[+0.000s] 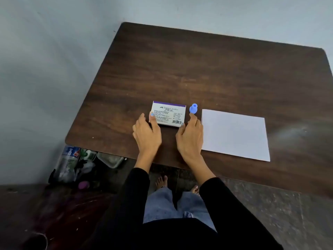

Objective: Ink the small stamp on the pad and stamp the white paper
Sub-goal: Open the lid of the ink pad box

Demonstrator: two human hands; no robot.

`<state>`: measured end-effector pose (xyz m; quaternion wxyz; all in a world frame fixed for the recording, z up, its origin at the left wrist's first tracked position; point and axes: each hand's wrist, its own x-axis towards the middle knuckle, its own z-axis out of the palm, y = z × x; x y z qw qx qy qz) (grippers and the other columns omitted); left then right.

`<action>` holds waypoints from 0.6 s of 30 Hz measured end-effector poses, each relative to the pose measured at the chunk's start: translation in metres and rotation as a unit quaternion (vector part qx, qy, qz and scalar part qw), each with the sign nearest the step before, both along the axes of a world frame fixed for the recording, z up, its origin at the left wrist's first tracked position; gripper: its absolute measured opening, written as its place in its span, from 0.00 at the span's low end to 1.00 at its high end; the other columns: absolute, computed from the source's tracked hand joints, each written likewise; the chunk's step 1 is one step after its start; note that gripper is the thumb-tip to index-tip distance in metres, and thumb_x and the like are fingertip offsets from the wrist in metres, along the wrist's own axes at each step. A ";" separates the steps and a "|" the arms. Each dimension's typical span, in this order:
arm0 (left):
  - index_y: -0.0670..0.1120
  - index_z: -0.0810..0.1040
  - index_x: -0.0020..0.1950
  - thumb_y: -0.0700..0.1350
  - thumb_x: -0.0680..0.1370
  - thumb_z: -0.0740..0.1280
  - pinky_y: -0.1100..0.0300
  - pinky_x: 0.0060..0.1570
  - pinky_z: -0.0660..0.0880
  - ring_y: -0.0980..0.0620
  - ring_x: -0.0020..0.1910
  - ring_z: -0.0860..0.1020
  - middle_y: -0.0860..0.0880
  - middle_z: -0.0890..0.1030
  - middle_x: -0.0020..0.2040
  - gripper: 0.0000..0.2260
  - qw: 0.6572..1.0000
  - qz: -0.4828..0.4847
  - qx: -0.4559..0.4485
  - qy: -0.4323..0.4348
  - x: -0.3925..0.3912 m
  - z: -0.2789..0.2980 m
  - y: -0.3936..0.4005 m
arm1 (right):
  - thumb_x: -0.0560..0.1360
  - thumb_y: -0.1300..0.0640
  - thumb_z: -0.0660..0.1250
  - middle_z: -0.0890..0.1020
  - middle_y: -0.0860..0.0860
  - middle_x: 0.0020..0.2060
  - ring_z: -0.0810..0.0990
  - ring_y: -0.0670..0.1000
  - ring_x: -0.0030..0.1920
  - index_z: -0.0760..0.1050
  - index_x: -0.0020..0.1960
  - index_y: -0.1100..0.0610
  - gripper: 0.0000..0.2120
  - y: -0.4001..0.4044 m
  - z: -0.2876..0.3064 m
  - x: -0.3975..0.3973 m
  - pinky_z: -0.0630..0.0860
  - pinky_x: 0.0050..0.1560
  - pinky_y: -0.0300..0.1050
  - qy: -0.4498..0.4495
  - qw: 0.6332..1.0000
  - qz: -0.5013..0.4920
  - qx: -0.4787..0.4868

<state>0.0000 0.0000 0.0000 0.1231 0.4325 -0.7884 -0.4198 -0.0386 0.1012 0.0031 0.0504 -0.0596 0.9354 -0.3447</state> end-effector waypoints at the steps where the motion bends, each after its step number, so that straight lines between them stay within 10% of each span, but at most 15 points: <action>1: 0.39 0.70 0.66 0.56 0.81 0.51 0.46 0.65 0.62 0.41 0.65 0.68 0.43 0.78 0.61 0.24 1.000 0.012 -0.006 0.009 0.000 0.001 -0.001 | 0.77 0.61 0.60 0.76 0.59 0.56 0.74 0.57 0.56 0.63 0.68 0.62 0.20 0.000 0.001 -0.001 0.74 0.57 0.54 -0.004 1.000 -0.008 -0.004; 18: 0.44 0.74 0.59 0.57 0.82 0.49 0.48 0.63 0.61 0.43 0.58 0.76 0.50 0.83 0.49 0.22 0.997 0.072 -0.014 0.023 -0.002 0.016 0.006 | 0.78 0.54 0.60 0.79 0.56 0.57 0.78 0.57 0.52 0.63 0.66 0.58 0.18 -0.003 0.032 -0.013 0.69 0.42 0.46 -0.111 0.992 0.040 0.052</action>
